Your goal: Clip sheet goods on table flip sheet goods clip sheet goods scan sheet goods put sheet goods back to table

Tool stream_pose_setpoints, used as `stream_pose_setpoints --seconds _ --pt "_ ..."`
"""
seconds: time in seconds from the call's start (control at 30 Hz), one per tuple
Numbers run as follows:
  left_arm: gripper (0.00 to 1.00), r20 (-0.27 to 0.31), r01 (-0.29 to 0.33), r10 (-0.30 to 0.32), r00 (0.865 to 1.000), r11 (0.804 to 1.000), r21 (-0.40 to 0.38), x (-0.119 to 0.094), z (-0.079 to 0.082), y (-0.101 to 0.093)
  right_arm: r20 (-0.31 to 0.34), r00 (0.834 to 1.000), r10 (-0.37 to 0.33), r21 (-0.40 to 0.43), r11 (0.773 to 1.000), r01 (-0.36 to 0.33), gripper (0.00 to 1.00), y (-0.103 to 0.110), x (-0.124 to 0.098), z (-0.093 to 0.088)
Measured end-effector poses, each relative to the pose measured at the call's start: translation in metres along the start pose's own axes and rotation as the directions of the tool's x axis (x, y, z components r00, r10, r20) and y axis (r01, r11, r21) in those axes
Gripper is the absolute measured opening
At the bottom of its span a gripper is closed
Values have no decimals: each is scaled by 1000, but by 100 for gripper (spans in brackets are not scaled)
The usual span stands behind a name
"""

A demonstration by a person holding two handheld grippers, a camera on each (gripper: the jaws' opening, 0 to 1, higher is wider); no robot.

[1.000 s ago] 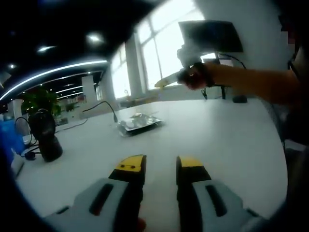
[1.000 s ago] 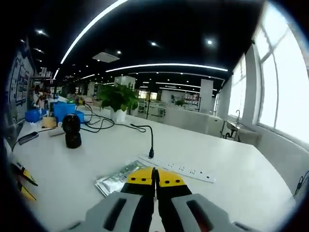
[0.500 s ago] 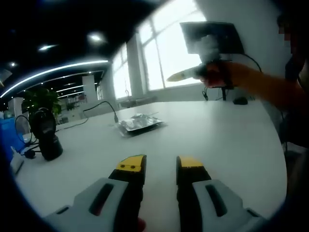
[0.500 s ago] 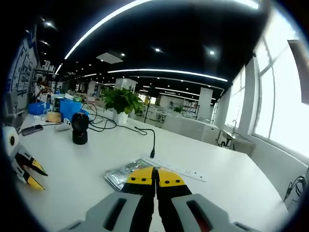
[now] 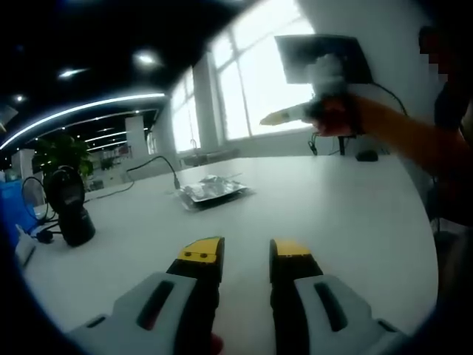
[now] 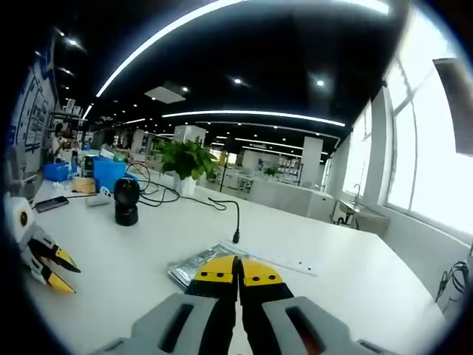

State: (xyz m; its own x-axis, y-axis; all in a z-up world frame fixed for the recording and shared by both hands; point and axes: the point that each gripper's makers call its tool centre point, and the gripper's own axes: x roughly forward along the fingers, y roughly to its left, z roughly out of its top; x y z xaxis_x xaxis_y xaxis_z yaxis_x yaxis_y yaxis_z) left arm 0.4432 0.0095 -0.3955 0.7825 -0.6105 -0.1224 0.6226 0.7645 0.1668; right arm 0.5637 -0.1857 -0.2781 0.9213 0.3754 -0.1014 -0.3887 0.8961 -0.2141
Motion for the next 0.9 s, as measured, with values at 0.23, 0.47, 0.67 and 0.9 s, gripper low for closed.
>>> stream_pose_setpoints --seconds 0.23,0.47,0.67,0.9 --pt "18 8 4 -4 1000 1000 -10 -1 1 0 28 999 -17 28 999 16 0 2 -18 4" --pt "18 14 1 0 1000 1000 -26 -2 2 2 40 999 -28 -26 999 30 0 12 -33 8" --pt "17 19 5 -4 1000 1000 -23 -3 3 1 69 997 -17 -37 999 20 0 18 -49 12" --pt "17 35 -14 17 999 997 -82 -4 5 8 72 997 -18 -20 1000 19 0 23 -60 4"
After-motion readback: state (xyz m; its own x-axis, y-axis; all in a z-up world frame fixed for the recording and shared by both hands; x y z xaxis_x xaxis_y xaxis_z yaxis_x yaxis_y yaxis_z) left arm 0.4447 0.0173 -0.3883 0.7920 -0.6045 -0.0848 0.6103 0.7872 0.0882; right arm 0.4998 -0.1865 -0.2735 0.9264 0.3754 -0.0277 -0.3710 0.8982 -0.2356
